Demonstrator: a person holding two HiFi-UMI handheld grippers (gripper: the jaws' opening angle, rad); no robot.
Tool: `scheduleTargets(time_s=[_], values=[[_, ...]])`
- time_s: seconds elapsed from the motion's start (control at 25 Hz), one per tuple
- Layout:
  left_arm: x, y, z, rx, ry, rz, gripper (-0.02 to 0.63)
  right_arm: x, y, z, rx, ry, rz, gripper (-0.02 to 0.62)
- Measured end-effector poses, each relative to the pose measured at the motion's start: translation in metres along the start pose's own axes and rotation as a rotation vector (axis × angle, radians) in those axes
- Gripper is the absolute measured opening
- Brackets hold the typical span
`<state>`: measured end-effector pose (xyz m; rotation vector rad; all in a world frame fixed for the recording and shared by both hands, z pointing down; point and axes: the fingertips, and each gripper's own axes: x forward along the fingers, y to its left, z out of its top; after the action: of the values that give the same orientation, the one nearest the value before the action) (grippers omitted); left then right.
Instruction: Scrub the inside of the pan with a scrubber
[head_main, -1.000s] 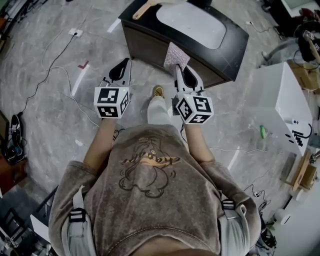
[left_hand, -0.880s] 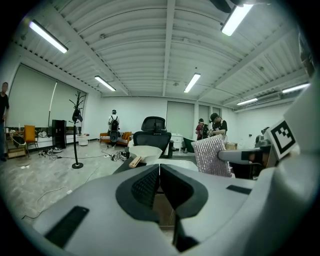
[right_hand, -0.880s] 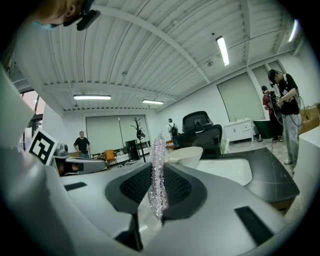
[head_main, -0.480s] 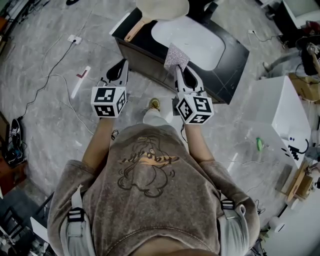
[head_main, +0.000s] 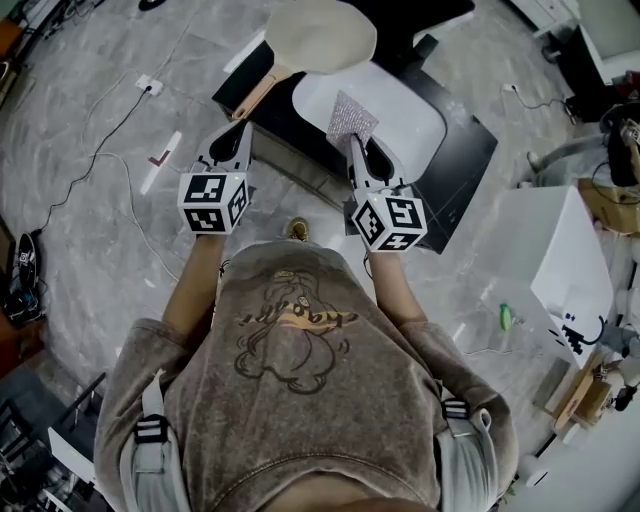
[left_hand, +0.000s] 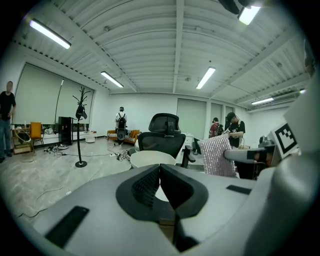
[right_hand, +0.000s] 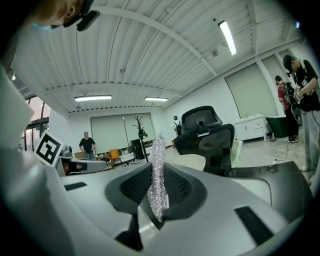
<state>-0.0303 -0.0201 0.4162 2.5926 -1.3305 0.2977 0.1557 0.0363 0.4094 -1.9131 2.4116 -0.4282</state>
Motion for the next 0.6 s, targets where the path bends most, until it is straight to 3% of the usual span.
scheduleTargets(time_s=[0.32,0.6], values=[[0.034,0.021,0.014,0.043,0.007,0.047,0.018,0.044,-0.017,0.003,0.008,0.027,0.03,0.084],[0.074,0.044,0.023,0.052,0.001,0.035,0.018,0.082,-0.024,0.006,0.011,0.029,0.014,0.084]])
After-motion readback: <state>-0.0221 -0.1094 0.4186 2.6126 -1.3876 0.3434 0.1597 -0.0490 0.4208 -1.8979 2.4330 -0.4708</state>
